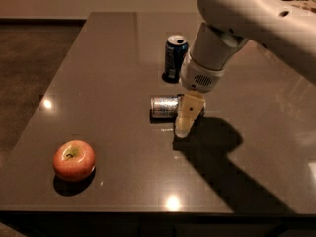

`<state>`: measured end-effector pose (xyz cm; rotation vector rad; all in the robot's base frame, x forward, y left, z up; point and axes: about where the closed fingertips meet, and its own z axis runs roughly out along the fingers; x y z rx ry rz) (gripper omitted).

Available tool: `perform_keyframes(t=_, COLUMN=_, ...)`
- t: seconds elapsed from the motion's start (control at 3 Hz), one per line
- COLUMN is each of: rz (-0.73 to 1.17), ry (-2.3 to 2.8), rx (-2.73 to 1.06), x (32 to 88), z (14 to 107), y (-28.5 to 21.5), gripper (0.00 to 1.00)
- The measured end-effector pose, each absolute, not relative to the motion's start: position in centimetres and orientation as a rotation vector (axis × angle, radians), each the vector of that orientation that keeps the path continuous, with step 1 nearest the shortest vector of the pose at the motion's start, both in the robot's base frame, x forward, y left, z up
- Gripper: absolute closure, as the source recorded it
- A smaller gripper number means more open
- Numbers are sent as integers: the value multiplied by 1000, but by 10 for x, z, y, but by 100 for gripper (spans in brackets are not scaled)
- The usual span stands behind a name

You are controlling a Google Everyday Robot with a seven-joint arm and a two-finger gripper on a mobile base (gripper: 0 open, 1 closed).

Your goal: Pick redbull can

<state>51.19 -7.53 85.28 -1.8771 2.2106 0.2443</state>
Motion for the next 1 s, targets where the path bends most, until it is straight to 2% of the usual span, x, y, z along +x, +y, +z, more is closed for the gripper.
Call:
perform_keyframes(t=0.33, rz=254, ry=2200, rx=-1911, x=510, z=843, y=-63, gripper=15)
perform_keyframes(t=1.0, rz=234, ry=2176, rx=-1926, x=504, z=858, y=-59, gripper=61)
